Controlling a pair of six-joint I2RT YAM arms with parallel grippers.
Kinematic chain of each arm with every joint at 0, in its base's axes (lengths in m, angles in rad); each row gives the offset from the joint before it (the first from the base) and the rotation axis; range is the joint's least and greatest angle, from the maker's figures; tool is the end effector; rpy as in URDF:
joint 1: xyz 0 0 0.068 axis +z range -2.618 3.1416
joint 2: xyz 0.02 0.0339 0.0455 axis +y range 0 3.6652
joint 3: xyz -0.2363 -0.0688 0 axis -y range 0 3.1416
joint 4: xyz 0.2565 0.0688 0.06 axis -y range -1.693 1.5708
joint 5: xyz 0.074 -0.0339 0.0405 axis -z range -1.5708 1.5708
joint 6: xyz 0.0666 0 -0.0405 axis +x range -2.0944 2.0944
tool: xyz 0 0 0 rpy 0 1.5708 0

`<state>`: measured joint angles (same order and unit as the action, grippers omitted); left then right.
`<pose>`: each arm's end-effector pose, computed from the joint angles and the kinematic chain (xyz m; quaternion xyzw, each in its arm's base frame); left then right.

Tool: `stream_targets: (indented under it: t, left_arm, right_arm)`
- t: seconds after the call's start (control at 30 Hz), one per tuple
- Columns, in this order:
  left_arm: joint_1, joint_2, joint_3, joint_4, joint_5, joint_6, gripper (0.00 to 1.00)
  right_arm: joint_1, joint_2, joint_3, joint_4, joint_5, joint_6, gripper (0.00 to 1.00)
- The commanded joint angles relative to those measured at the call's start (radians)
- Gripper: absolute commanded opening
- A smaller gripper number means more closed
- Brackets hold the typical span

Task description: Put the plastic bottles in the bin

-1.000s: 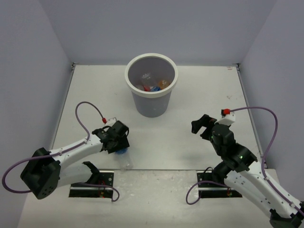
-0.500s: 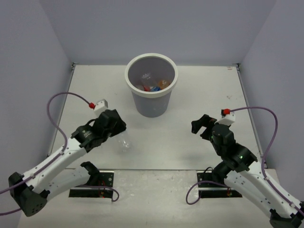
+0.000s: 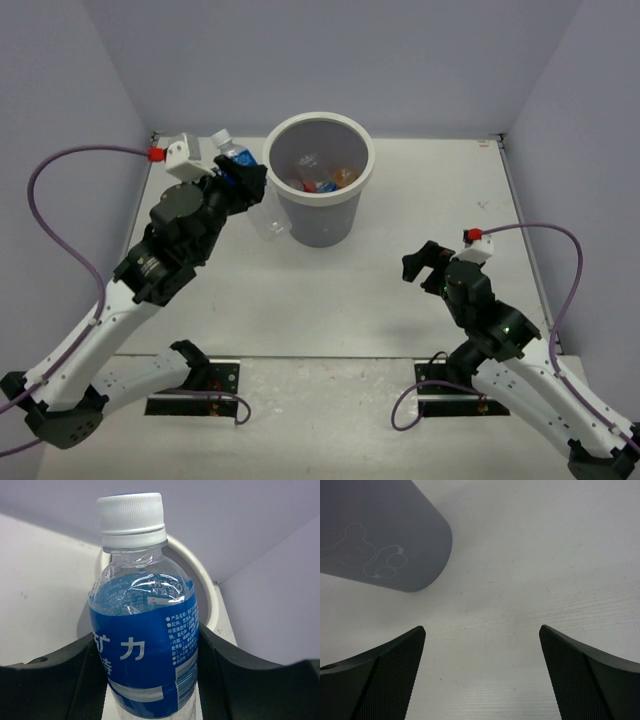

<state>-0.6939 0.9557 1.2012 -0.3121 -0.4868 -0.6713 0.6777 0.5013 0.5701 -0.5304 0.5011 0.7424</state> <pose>0.2125 -0.1362 0.4182 -0.1566 0.7105 -0.2817 0.6255 0.1627 0.0899 0.2456 0.1571 0.8189 0.1727 0.5243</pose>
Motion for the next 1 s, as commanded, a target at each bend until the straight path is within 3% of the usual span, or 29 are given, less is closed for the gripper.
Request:
stream_targets:
  t: [0.0,0.2,0.33,0.37,0.47,0.73,0.97]
  left_arm:
    - [0.002,0.184,0.193,0.241,0.056,0.211,0.33]
    - [0.004,0.450,0.398,0.350,0.000,0.368,0.47]
    - [0.004,0.601,0.584,0.274,-0.072,0.412,0.77]
    - [0.004,0.653,0.622,0.217,-0.092,0.414,0.91]
    - [0.004,0.713,0.707,0.145,-0.096,0.422,1.00]
    - [0.004,0.620,0.670,0.163,-0.067,0.417,1.00]
    - [0.003,0.427,0.430,0.166,-0.135,0.416,1.00]
  right_arm:
    - [-0.002,-0.003,0.034,0.026,-0.008,-0.012,0.99]
    - [-0.003,0.030,0.037,0.038,-0.024,-0.032,0.99]
    - [-0.003,0.049,0.043,0.041,-0.034,-0.038,0.99]
    - [-0.003,0.051,0.046,0.041,-0.035,-0.041,0.99]
    - [-0.003,0.049,0.044,0.040,-0.030,-0.044,0.99]
    - [-0.003,0.031,0.035,0.040,-0.017,-0.041,0.99]
    - [-0.003,0.022,0.028,0.037,0.003,-0.038,0.99]
